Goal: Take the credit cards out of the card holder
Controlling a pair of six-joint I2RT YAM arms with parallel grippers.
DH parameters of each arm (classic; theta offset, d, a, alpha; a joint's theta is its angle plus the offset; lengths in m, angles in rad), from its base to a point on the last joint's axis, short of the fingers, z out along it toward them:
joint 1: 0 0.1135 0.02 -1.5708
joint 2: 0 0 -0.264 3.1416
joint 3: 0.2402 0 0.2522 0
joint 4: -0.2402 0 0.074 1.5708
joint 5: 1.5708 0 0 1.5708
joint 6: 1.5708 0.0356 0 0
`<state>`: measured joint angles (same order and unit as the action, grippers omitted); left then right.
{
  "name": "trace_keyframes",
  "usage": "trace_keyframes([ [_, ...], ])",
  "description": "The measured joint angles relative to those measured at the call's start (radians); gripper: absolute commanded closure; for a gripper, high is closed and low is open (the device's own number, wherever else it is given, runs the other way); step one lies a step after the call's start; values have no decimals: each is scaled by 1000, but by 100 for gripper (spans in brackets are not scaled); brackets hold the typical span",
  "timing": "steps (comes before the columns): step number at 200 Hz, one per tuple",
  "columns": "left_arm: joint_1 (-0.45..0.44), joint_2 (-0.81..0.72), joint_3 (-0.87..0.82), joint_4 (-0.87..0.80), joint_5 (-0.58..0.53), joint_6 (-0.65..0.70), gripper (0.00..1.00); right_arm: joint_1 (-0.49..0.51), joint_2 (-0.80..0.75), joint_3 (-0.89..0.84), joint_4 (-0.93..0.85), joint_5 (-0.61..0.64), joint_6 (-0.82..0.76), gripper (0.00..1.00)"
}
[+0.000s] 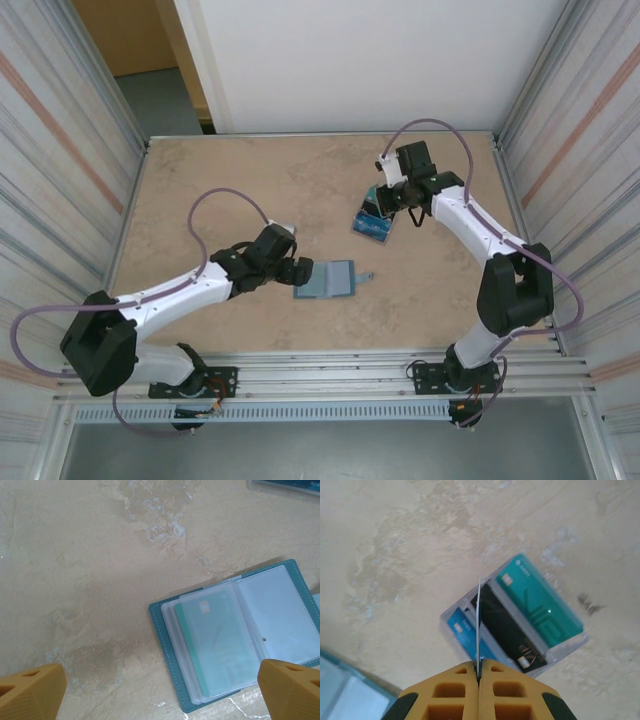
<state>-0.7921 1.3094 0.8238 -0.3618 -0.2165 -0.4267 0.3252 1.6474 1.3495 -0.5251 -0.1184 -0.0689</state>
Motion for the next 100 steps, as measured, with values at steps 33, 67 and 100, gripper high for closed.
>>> trace_keyframes([
  [33, 0, -33, -4, 3, -24, 0, 1, -16, 75, 74, 0, 18, -86, 100],
  [67, 0, -60, -15, 16, -48, 0, 1, -20, 166, 143, -2, 38, -172, 100],
  [100, 0, -89, -32, 18, -72, 0, 1, -27, 216, 169, -8, 43, -235, 100],
])
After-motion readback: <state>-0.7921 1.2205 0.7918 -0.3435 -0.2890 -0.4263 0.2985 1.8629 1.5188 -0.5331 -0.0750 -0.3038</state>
